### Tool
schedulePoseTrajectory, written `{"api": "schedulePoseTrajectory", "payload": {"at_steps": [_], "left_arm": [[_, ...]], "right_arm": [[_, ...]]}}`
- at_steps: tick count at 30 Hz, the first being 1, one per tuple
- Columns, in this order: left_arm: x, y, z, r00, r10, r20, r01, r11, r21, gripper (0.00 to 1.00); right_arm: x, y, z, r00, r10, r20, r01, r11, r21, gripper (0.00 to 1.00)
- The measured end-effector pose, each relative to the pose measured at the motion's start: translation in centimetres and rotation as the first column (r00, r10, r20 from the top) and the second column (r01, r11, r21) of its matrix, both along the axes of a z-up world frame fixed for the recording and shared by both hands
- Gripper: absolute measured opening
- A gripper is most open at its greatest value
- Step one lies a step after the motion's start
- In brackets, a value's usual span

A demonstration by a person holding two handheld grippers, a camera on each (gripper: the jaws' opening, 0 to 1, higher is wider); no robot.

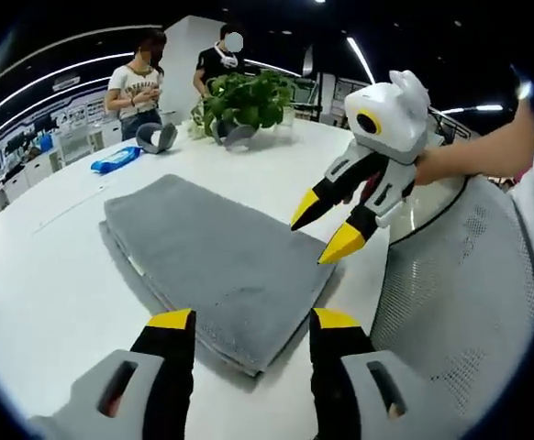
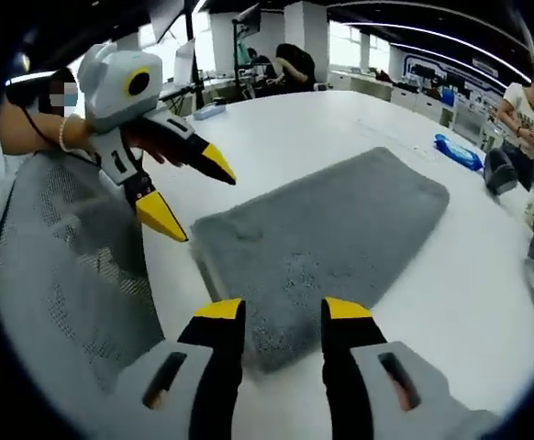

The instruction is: Fold the towel on the table until its edges align and the towel forms a compact rectangular stack.

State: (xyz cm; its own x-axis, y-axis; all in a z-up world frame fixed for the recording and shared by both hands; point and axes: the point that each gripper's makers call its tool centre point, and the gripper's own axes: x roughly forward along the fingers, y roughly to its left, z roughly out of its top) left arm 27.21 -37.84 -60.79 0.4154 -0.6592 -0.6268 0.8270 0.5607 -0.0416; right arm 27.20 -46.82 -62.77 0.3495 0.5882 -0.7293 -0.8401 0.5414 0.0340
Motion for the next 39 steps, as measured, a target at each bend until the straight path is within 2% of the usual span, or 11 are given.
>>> {"api": "schedulePoseTrajectory", "payload": {"at_steps": [10,13,16,19,20,23,28,30,32,35,39], "left_arm": [[-1.3,-0.4,-2.9,0.995,-0.087,-0.042,0.091,0.990,0.104,0.50],[-1.4,-0.1,-3.6,0.995,-0.090,-0.043,0.095,0.987,0.132,0.47],[-1.2,0.3,-4.0,0.994,-0.106,-0.002,0.105,0.974,0.199,0.42],[-1.4,0.2,-4.7,0.985,-0.167,0.042,0.150,0.951,0.270,0.40],[-1.2,-0.4,-4.3,0.987,-0.145,0.061,0.128,0.966,0.225,0.40],[-1.1,0.1,-4.3,0.991,-0.129,0.034,0.117,0.963,0.241,0.39],[-0.6,0.4,-4.3,0.993,-0.107,0.052,0.090,0.961,0.262,0.30],[-0.7,0.4,-4.3,0.993,-0.106,0.048,0.090,0.961,0.260,0.29],[-0.2,0.7,-4.2,0.987,-0.132,0.090,0.099,0.948,0.303,0.20],[-0.2,0.8,-4.2,0.988,-0.125,0.090,0.092,0.947,0.308,0.12],[-0.4,0.8,-3.7,0.996,-0.079,0.036,0.065,0.955,0.291,0.09]], "right_arm": [[-1.8,-0.3,-1.8,0.996,0.055,-0.065,-0.058,0.997,-0.045,0.35],[-2.2,-0.3,-2.2,0.994,0.100,-0.042,-0.104,0.991,-0.082,0.37],[-2.3,-0.3,-2.7,0.990,0.137,-0.023,-0.139,0.982,-0.127,0.38],[-2.4,-0.3,-3.1,0.971,0.236,0.039,-0.222,0.949,-0.223,0.39],[-2.4,-0.1,-3.0,0.981,0.192,0.010,-0.187,0.963,-0.193,0.39],[-2.2,-0.3,-3.0,0.982,0.187,0.014,-0.182,0.966,-0.185,0.38],[-1.6,-0.5,-2.9,0.986,0.165,0.031,-0.156,0.969,-0.193,0.30],[-0.9,-0.9,-2.9,0.985,0.160,0.059,-0.143,0.964,-0.222,0.20],[-0.5,-0.9,-2.9,0.981,0.179,0.079,-0.155,0.957,-0.244,0.14],[-0.4,-1.0,-2.8,0.984,0.161,0.076,-0.137,0.957,-0.255,0.11],[-0.4,-1.0,-2.5,0.987,0.147,0.062,-0.125,0.954,-0.274,0.08]]}}
